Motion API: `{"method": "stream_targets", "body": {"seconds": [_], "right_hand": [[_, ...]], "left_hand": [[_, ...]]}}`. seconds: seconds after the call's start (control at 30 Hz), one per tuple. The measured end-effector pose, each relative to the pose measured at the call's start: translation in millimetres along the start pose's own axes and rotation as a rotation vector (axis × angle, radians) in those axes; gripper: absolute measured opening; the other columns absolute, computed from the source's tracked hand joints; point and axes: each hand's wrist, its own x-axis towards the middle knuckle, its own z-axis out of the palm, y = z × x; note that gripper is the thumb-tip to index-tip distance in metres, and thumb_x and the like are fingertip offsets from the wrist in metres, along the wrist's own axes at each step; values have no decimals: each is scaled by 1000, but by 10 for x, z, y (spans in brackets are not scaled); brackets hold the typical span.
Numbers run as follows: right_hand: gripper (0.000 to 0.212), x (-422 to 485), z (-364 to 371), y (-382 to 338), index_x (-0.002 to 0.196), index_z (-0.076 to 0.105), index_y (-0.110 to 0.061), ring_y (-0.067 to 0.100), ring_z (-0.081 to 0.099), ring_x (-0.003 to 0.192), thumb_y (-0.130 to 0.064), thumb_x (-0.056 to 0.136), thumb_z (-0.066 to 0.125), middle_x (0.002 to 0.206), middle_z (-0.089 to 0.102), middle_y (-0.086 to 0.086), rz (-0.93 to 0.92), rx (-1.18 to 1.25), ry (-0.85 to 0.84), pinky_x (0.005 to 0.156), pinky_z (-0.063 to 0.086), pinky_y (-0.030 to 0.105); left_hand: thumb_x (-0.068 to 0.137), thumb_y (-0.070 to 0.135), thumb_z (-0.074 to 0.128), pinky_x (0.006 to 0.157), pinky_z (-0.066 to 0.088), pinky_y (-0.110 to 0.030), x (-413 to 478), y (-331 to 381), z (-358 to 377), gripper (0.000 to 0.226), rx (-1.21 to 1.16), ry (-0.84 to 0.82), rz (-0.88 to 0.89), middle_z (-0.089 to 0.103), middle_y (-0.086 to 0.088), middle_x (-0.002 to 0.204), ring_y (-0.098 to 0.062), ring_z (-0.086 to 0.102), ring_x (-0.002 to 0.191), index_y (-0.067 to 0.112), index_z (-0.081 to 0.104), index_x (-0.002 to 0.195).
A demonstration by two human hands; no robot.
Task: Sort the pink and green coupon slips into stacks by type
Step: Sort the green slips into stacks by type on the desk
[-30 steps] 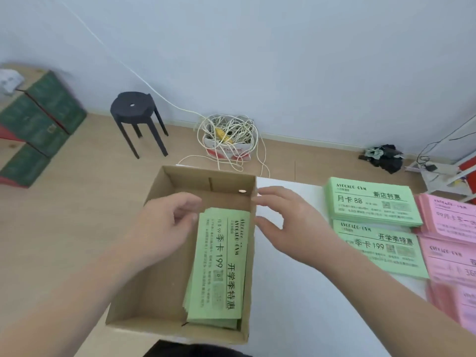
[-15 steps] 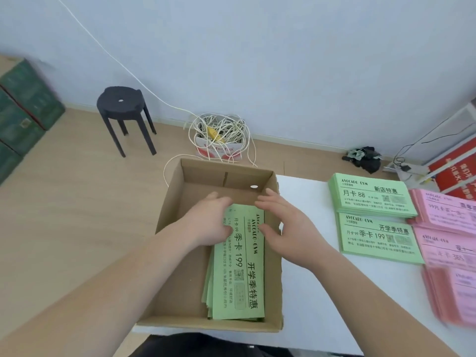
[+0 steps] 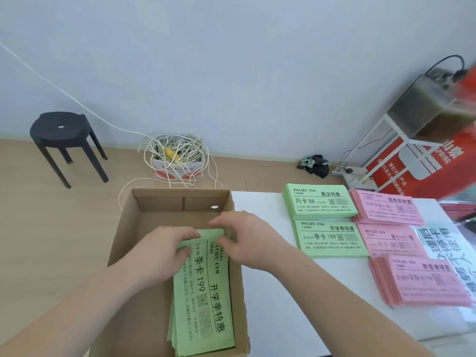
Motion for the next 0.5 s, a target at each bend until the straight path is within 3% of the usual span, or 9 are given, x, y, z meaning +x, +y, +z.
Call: {"method": "stream_targets", "body": {"seconds": [0.07, 0.17, 0.23, 0.33, 0.43, 0.5], "right_hand": [[46, 24, 67, -49, 143, 55, -28, 9, 43, 139, -28, 97, 60, 142, 57, -10, -44, -90, -21, 127, 12, 41], [48, 52, 168, -63, 146, 50, -27, 13, 39, 143, -29, 99, 57, 144, 54, -4, -21, -130, -64, 128, 7, 45], [46, 40, 222, -37, 145, 52, -27, 16, 39, 142, -29, 100, 55, 141, 55, -2, -6, -168, -88, 127, 10, 48], [43, 30, 285, -5, 141, 55, -28, 16, 38, 140, -29, 98, 56, 135, 58, -3, -25, -239, -89, 126, 13, 50], [49, 42, 322, 6, 141, 56, -30, 13, 41, 137, -29, 92, 63, 134, 59, -9, -40, -236, -70, 125, 16, 46], [52, 29, 314, 0, 138, 59, -33, 9, 37, 140, -31, 87, 68, 138, 54, -13, -44, -207, -79, 127, 10, 44]], "left_hand": [[95, 20, 65, 85, 50, -24, -61, -68, 90, 36, 55, 85, 93, 67, 20, 112, -10, 66, 104, 35, 69, 128], [93, 15, 65, 79, 53, -28, -135, -153, 176, 44, 116, 126, 191, 58, 25, 109, -16, 66, 104, 36, 64, 132], [91, 19, 68, 87, 58, -40, -161, -184, 216, 53, 207, 128, 181, 61, 8, 130, -25, 61, 118, 34, 56, 140], [93, 26, 63, 104, 49, -50, -208, -169, 229, 60, 296, 73, 120, 42, -9, 156, -33, 44, 138, 32, 46, 150], [96, 29, 49, 90, 56, -44, -308, -146, 180, 38, 202, 116, 173, 61, 6, 134, -24, 60, 118, 34, 64, 132], [96, 32, 45, 83, 59, -35, -437, -151, 163, 34, 124, 133, 215, 67, 14, 120, -15, 66, 107, 35, 73, 116]]}}
